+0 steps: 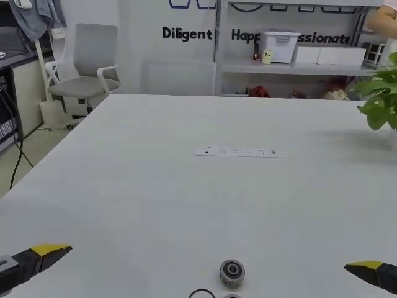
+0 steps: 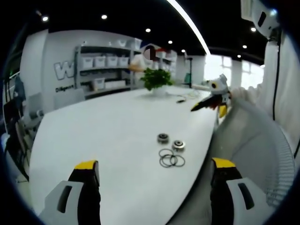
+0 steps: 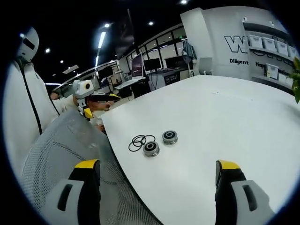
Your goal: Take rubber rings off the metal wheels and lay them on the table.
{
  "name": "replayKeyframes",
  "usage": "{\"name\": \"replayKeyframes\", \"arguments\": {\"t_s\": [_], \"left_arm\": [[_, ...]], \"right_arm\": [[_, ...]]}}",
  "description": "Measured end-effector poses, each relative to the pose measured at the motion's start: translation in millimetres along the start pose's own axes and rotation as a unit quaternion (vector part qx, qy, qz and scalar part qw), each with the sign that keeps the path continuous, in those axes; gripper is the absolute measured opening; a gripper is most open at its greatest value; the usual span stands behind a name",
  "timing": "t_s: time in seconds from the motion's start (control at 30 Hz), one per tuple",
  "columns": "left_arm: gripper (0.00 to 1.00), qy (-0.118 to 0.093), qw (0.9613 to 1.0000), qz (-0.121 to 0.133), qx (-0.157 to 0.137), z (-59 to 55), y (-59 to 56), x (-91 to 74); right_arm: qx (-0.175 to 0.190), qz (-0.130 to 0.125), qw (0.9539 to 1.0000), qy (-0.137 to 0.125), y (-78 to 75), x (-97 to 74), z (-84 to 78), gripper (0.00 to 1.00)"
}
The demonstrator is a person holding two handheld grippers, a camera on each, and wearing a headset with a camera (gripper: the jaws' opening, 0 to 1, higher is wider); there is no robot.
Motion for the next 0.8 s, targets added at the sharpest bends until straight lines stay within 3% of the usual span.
{"name": "replayKeyframes", "arguments": {"t_s": [0.3,0.8], "left_arm": [[1.00,0.008,0.9998,0.002,-0.016,-10.3,0.8,2.3],[1.00,0.034,0.9990,-0.005,-0.028,-31.1,2.8,7.0]], "right_arm": [[0.008,-0.002,0.9994,0.033,-2.1,0.3,-20.2,0.99],[0.015,-0.004,0.9979,0.063,-1.6,1.9,-33.2,0.98]]}}
Point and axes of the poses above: the centre of the closed fingertips' face, and the gripper's own axes: x roughly forward along the fingers, y roughly to its left, z roughly out of its top, the point moved 9 cm from there along -x, roughly backward along the fingers, and after that the axes turned 12 degrees about -y, right-handed, at the moved point
